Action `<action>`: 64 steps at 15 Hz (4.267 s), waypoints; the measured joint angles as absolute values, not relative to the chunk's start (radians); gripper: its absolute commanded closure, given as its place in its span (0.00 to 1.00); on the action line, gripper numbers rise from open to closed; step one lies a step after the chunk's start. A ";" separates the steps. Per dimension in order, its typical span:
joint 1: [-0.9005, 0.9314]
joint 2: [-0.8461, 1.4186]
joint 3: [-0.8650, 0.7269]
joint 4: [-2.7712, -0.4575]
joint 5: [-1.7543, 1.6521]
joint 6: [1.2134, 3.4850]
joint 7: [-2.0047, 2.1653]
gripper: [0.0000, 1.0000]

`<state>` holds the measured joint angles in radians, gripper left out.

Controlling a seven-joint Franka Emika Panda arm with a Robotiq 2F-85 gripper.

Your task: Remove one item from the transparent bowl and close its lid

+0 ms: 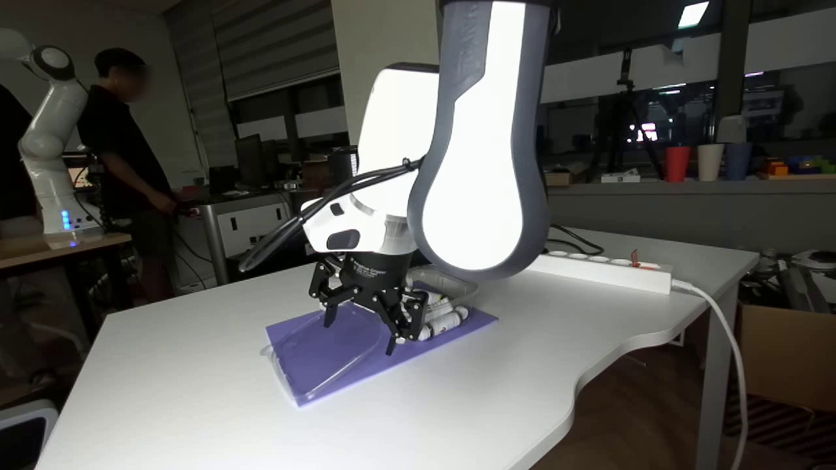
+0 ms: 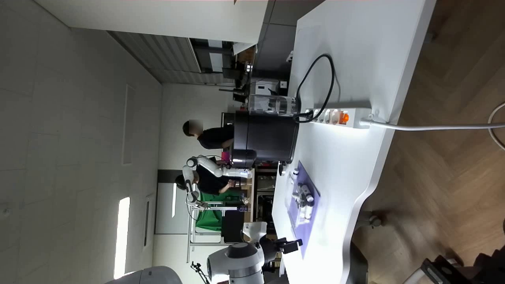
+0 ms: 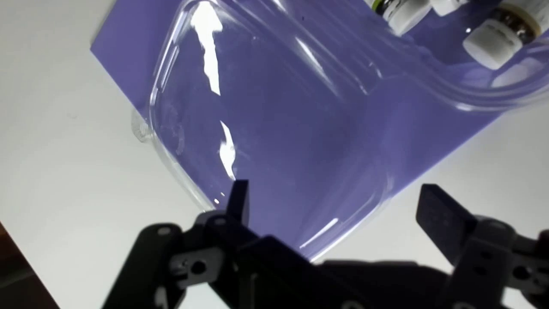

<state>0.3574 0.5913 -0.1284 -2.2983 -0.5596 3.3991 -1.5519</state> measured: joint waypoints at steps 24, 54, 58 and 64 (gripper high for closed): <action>0.469 0.785 -0.113 -2.049 -0.309 3.452 -1.713 0.00; 1.524 1.475 -1.035 -1.974 0.542 3.455 -1.058 0.00; 1.571 1.469 -1.087 -2.013 0.676 3.455 -1.142 0.00; 1.638 1.465 -1.155 -2.089 0.827 3.454 -1.214 0.00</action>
